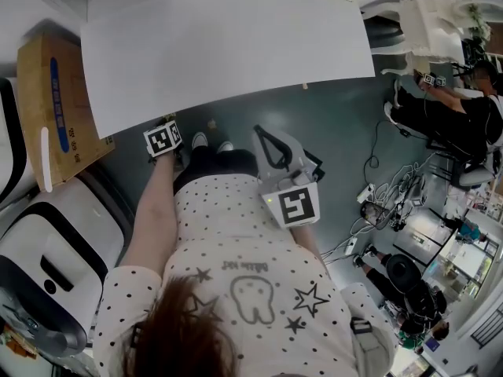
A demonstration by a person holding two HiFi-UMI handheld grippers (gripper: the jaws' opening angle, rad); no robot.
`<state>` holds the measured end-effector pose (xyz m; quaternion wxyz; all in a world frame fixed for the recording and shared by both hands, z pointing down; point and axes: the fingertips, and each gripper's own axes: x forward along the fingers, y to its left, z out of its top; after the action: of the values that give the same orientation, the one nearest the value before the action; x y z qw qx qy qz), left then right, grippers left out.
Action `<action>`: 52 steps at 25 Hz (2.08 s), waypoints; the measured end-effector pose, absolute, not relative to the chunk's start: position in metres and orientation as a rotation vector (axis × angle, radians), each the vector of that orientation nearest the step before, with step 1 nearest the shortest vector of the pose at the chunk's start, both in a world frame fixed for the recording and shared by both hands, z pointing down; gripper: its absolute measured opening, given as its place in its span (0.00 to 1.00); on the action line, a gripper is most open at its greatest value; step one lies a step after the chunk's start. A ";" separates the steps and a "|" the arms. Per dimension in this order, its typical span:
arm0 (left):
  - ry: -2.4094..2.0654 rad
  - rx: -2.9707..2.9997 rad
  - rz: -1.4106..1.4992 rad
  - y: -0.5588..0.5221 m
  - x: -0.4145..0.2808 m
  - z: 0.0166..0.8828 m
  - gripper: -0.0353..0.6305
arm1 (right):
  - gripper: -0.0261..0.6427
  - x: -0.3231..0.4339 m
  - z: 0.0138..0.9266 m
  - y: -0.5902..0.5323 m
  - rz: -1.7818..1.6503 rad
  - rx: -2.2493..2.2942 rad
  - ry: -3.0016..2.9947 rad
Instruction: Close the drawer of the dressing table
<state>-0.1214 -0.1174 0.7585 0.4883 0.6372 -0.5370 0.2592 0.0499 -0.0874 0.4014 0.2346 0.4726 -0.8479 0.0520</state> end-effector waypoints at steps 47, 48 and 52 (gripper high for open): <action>-1.388 1.707 0.484 -0.126 -0.133 0.702 0.05 | 0.03 0.029 0.393 -0.061 0.064 1.186 -2.415; -1.391 1.718 0.483 -0.126 -0.135 0.699 0.05 | 0.03 0.028 0.392 -0.061 0.062 1.186 -2.420; -1.413 1.745 0.488 -0.127 -0.140 0.687 0.05 | 0.03 0.021 0.388 -0.063 0.045 1.182 -2.445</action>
<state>-0.1402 -0.1265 0.6866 0.4097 0.6929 -0.5609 0.1936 0.0214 -0.0627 0.3885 0.2111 0.4254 -0.8799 0.0160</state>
